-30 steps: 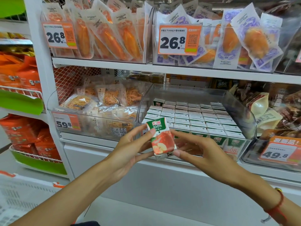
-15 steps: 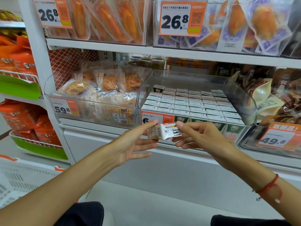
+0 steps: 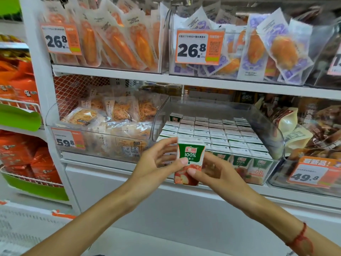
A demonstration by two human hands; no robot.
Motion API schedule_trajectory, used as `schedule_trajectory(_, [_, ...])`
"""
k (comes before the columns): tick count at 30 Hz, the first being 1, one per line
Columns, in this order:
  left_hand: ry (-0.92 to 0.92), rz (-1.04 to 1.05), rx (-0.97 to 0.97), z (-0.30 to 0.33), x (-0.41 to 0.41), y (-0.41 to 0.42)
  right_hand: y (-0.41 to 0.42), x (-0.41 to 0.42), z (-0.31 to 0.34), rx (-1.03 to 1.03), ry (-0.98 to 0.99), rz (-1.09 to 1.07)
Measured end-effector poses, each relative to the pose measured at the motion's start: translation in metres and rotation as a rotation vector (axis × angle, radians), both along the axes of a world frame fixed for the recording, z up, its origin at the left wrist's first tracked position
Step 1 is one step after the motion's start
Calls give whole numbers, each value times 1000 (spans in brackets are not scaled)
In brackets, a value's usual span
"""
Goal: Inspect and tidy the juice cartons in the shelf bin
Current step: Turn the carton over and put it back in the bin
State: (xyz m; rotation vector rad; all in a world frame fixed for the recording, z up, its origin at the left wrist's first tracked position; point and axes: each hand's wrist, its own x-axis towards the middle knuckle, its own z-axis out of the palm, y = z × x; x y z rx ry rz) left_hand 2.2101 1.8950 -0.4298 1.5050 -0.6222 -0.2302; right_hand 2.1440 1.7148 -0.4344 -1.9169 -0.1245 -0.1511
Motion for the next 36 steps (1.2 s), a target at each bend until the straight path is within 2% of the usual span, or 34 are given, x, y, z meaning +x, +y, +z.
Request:
schedule_trajectory(12, [-129, -25, 8, -1, 3, 0, 1, 2, 7, -155, -269, -95])
schedule_trajectory(15, [-231, 89, 5, 5, 23, 2, -5, 14, 19, -223, -410, -221])
schedule_trajectory(17, [-386, 268, 128, 6, 44, 7, -12, 28, 30, -274, -489, -320])
schedule_trajectory(20, [-651, 486, 345, 1, 76, 12, -24, 61, 44, -426, -571, -356])
schedule_trajectory(25, [-747, 522, 569, -28, 123, 3, -42, 140, 47, -846, -568, -323])
schedule_trajectory(28, [-812, 552, 546, -39, 126, 1, -49, 180, 42, -990, -481, -301])
schedule_trajectory(30, [-863, 593, 504, -39, 126, 0, -51, 200, 38, -971, -419, -285])
schedule_trajectory(33, [-879, 596, 464, -39, 125, 0, -48, 224, 34, -871, -427, -284])
schedule_trajectory(36, [-862, 563, 456, -39, 123, 3, -44, 240, 33, -678, -360, -219])
